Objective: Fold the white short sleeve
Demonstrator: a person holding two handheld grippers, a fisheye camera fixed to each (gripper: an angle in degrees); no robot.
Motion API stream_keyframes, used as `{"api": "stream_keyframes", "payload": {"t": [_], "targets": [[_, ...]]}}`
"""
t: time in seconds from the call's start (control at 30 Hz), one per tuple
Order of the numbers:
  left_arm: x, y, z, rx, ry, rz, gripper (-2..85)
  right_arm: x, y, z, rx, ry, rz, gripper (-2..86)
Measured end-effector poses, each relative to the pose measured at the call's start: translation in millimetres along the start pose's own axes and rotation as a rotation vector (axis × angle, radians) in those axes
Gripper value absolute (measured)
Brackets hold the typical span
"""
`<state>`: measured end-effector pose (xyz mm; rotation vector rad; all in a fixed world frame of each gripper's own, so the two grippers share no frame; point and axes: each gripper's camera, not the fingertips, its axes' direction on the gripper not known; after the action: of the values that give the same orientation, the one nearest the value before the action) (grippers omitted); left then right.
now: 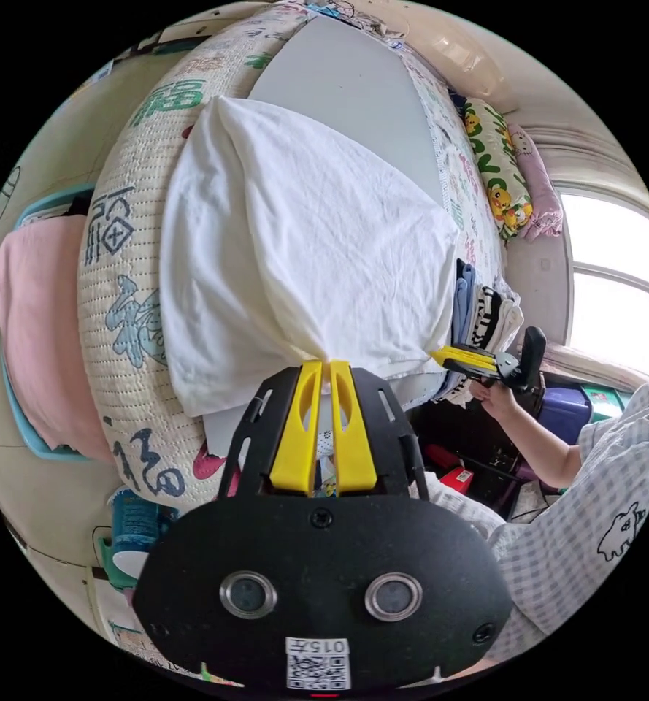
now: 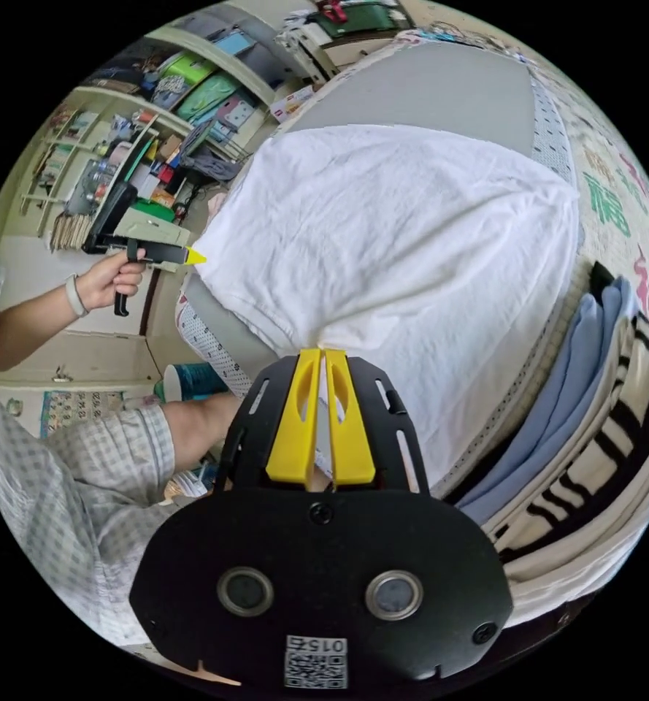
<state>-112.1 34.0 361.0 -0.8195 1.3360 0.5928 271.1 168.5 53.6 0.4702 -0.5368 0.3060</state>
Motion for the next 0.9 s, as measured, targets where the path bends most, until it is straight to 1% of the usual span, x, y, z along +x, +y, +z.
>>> {"api": "stream_keyframes", "payload": {"t": [0.07,0.17,0.3,0.4,0.5,0.63,0.7,0.77,0.8,0.87,0.9], "targets": [[17.0,-1.5,-29.1,-0.009,-0.088,0.024,0.2,15.0,10.5,-18.3,0.020,-0.068,0.128,0.4],[32.4,-3.6,-59.8,-0.008,-0.120,0.023,0.1,23.7,17.4,-25.7,-0.018,-0.068,0.217,0.1],[51.0,-10.9,-84.5,-0.008,-0.173,0.018,0.3,24.8,15.2,-21.0,-0.056,-0.012,0.243,0.5],[69.3,-17.9,-103.0,-0.006,-0.204,0.019,0.7,29.9,16.4,-25.9,-0.047,-0.014,0.271,1.5],[90.9,-22.3,-131.0,-0.007,-0.203,0.014,1.9,33.2,26.9,-40.7,-0.015,-0.028,0.298,3.2],[123.7,-29.7,-193.7,-0.021,-0.159,0.009,3.7,38.4,50.9,-72.8,0.055,-0.041,0.331,4.3],[147.6,-40.1,-225.0,-0.032,-0.185,0.024,3.8,45.3,62.1,-84.4,0.096,-0.046,0.368,5.3],[201.5,-64.9,-265.6,-0.003,-0.234,0.125,4.2,56.6,73.8,-94.7,0.154,-0.059,0.415,5.8],[217.9,-73.3,-273.6,0.008,-0.245,0.158,4.4,59.5,75.9,-96.0,0.167,-0.062,0.428,6.0],[289.6,-117.6,-290.1,0.027,-0.260,0.303,5.4,69.6,81.4,-98.3,0.222,-0.074,0.459,6.9],[308.6,-130.8,-290.4,0.027,-0.258,0.341,5.4,71.3,82.3,-98.6,0.239,-0.071,0.464,7.1]]}}
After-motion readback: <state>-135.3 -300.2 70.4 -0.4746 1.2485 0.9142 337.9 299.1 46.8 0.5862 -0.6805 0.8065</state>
